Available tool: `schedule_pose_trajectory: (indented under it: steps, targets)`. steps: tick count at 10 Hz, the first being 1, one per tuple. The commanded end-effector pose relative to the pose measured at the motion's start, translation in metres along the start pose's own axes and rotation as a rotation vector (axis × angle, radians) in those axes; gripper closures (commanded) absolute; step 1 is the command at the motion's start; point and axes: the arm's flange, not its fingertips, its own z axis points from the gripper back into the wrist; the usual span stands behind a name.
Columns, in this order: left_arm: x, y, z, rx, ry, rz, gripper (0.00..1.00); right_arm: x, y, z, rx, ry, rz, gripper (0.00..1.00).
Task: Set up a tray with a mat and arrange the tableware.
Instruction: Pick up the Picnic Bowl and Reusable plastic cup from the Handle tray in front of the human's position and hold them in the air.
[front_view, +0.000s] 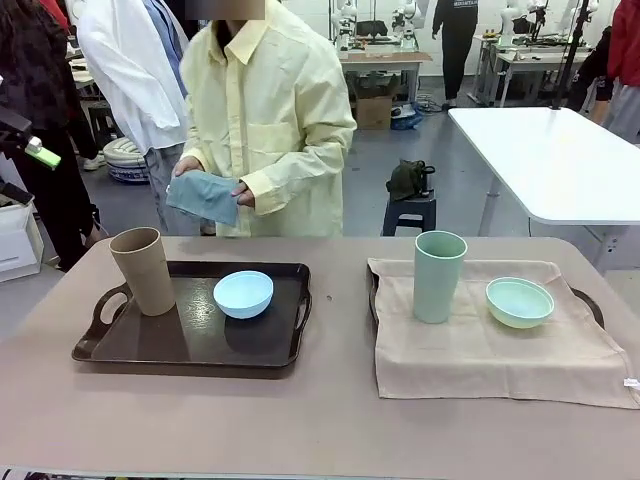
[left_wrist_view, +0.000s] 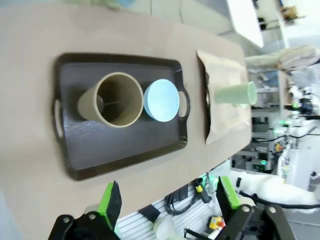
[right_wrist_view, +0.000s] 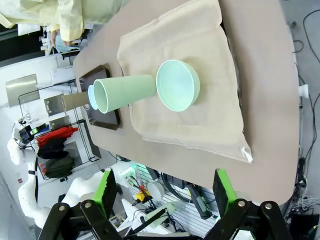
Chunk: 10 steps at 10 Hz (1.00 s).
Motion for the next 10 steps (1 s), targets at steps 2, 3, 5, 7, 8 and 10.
schedule_pose_trajectory:
  steps: [2, 3, 5, 7, 8, 10]
  targets:
    - [0.0, 0.0, 0.0, 0.0, 0.0, 0.0, 0.0, 0.0, 0.0, 0.0, 0.0, 0.0, 0.0, 0.0]
    - [0.011, 0.0, -0.018, -0.022, 0.058, 0.075, 0.0, -0.002, 0.005, -0.005, 0.123, 0.103, -0.004, 0.0]
    - [0.014, 0.031, 0.011, -0.152, 0.052, 0.234, 0.0, -0.017, -0.016, 0.003, 0.276, 0.192, -0.036, 0.0]
    - [0.007, 0.061, 0.037, -0.233, 0.054, 0.278, 0.0, -0.042, -0.032, -0.001, 0.34, 0.242, -0.015, 0.0]
    - [0.0, 0.072, 0.049, -0.278, 0.034, 0.283, 0.0, -0.054, -0.041, -0.005, 0.337, 0.263, -0.015, 0.0]
    - [-0.003, 0.083, 0.058, -0.287, 0.031, 0.281, 0.0, -0.06, -0.051, -0.007, 0.34, 0.258, -0.038, 0.0]
